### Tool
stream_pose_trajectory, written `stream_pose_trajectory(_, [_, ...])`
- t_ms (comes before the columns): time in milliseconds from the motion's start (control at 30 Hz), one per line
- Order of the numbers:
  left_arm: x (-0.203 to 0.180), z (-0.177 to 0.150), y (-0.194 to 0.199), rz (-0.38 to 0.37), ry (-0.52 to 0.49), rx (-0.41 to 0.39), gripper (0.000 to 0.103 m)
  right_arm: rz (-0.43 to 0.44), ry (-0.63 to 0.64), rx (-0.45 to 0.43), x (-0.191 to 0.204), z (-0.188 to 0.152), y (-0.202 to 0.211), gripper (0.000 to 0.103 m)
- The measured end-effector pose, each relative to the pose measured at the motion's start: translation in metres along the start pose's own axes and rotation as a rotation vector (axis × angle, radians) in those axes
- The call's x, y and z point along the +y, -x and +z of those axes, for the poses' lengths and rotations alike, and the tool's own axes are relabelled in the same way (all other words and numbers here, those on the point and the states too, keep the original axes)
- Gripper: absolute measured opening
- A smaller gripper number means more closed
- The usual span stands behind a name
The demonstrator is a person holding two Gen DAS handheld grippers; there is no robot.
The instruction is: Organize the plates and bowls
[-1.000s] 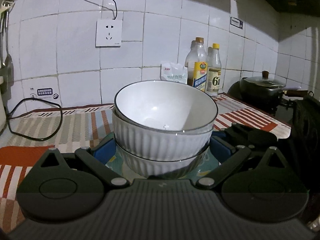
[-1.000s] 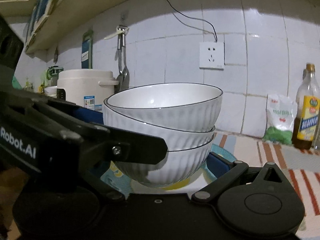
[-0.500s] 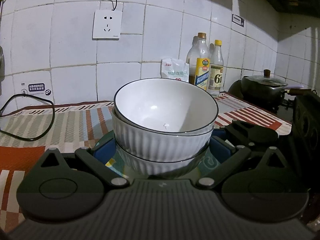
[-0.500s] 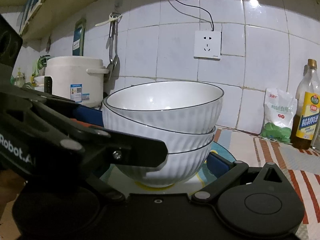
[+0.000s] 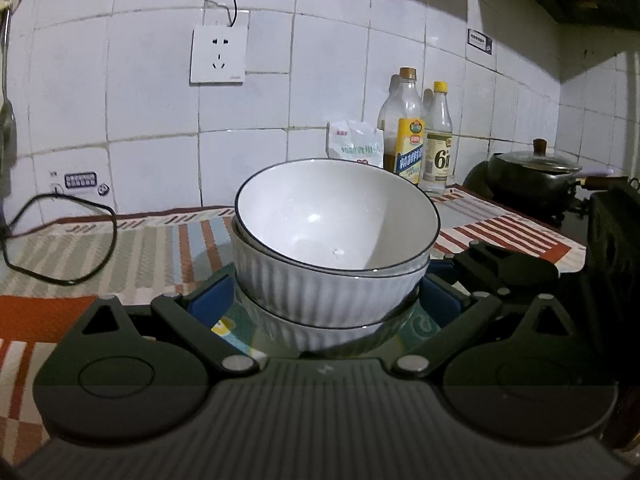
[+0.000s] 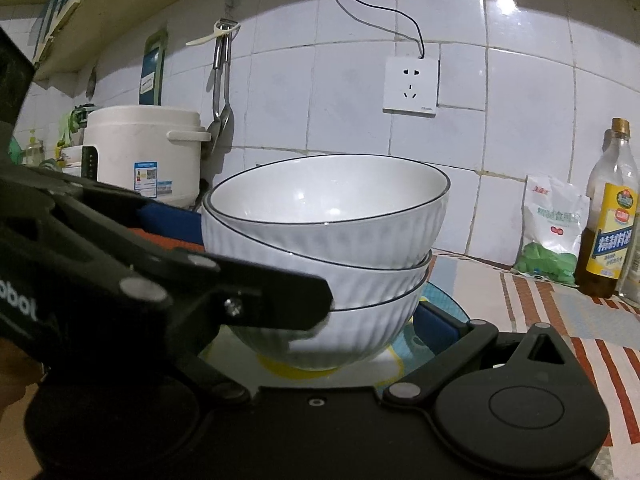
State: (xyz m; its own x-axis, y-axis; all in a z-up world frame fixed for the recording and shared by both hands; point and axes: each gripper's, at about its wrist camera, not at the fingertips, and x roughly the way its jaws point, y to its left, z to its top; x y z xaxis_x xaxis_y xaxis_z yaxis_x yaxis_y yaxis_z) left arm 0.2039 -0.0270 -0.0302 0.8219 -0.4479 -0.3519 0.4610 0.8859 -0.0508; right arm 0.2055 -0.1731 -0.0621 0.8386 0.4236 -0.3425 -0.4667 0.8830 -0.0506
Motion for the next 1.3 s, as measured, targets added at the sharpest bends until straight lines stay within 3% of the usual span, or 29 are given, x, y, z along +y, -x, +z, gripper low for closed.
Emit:
stream_pose_trajectory(167, [-0.004,0.001,0.01,0.026,-0.017,-0.002,0.102,-0.014,0.026,-0.008,0.005,-0.003,0.008,0.103])
stream_pose_trajectory(367, [-0.001,0.004,0.02,0.014,0.047,0.007,0.102,-0.025,0.046,-0.006,0.01,-0.003,0.025,0.103])
stream_pose_trajectory(700, [-0.019,0.003,0.067,0.008,0.043,-0.027,0.102,-0.06,0.039,-0.016,0.016,0.002,0.077,0.103])
stream_pose_trajectory(1067, [-0.036,0.009,0.127,0.066,0.073,-0.056,0.103,-0.04,-0.256,-0.019,-0.007,0.011,0.144,0.103])
stream_pose_trajectory(1300, [-0.043,0.015,0.155,0.106,0.095,-0.066,0.103,-0.087,-0.263,-0.044,-0.001,0.024,0.179,0.103])
